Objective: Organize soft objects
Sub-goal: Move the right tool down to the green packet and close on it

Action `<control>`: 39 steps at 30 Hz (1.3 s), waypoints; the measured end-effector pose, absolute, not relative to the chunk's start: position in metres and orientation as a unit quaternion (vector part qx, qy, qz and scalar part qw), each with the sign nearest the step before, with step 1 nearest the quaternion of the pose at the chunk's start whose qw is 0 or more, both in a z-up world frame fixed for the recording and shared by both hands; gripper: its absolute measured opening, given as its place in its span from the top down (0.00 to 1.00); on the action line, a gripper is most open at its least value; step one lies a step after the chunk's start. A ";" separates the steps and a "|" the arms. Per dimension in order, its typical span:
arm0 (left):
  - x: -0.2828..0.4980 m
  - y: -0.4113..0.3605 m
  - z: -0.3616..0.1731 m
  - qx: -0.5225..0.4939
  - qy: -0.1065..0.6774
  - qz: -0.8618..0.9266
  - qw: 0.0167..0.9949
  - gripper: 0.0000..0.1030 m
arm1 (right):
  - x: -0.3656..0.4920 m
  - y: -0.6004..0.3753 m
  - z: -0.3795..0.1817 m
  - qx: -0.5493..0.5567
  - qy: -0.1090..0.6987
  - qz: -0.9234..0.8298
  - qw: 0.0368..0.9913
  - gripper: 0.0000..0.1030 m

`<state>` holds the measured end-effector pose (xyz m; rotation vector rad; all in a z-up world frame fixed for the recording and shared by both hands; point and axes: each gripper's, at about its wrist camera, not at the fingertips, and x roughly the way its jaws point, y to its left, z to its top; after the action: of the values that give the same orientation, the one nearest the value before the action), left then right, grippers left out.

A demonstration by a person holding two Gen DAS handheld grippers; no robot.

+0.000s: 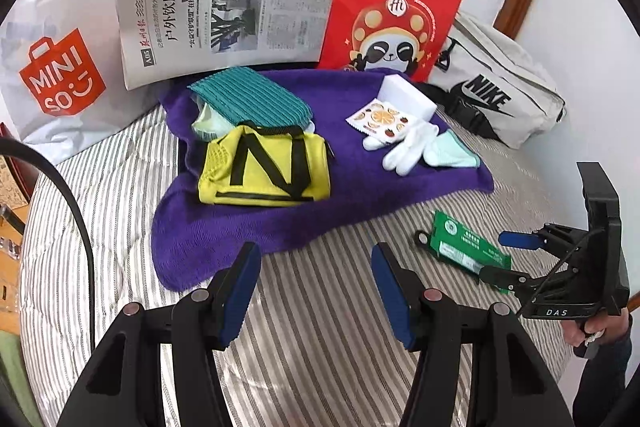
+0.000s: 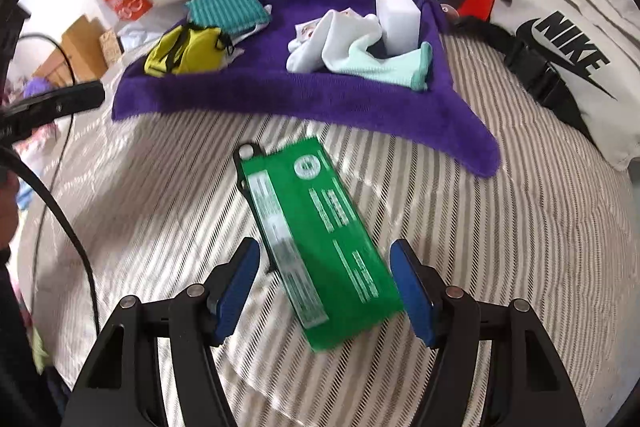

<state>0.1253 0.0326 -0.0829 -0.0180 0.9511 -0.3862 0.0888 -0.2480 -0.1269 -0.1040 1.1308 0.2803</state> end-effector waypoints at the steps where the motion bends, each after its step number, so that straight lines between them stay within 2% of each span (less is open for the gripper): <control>1: 0.124 0.032 -0.083 -0.007 0.456 -0.185 0.871 0.46 | 0.087 -0.249 -0.129 -0.053 0.535 0.129 0.833 0.35; 7: 0.120 0.031 -0.084 -0.012 0.460 -0.189 0.868 0.46 | 0.082 -0.247 -0.136 -0.070 0.524 0.141 0.837 0.35; 15: 0.116 0.026 -0.089 -0.008 0.468 -0.189 0.863 0.46 | 0.087 -0.262 -0.132 -0.033 0.516 0.129 0.846 0.58; 17: 0.116 0.026 -0.091 -0.005 0.470 -0.189 0.862 0.46 | 0.088 -0.269 -0.132 -0.025 0.517 0.111 0.848 0.60; 22: 0.116 0.026 -0.092 -0.007 0.470 -0.191 0.861 0.46 | 0.092 -0.273 -0.131 -0.020 0.526 0.083 0.846 0.59; 24: 0.116 0.026 -0.091 -0.007 0.470 -0.193 0.861 0.46 | 0.094 -0.266 -0.133 -0.033 0.529 0.092 0.843 0.50; 34: 0.116 0.020 -0.096 -0.003 0.475 -0.198 0.857 0.46 | 0.111 -0.248 -0.139 -0.075 0.518 0.104 0.845 0.51; 37: 0.116 0.019 -0.096 -0.002 0.476 -0.202 0.856 0.46 | 0.113 -0.247 -0.139 -0.068 0.513 0.110 0.849 0.57; 39: 0.116 0.017 -0.097 0.000 0.476 -0.201 0.856 0.46 | 0.112 -0.251 -0.137 -0.061 0.520 0.110 0.845 0.67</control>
<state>0.1164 0.0174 -0.0966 -0.0004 1.0011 -0.4227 0.1123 -0.2505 -0.1373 -0.1280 1.0964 0.2329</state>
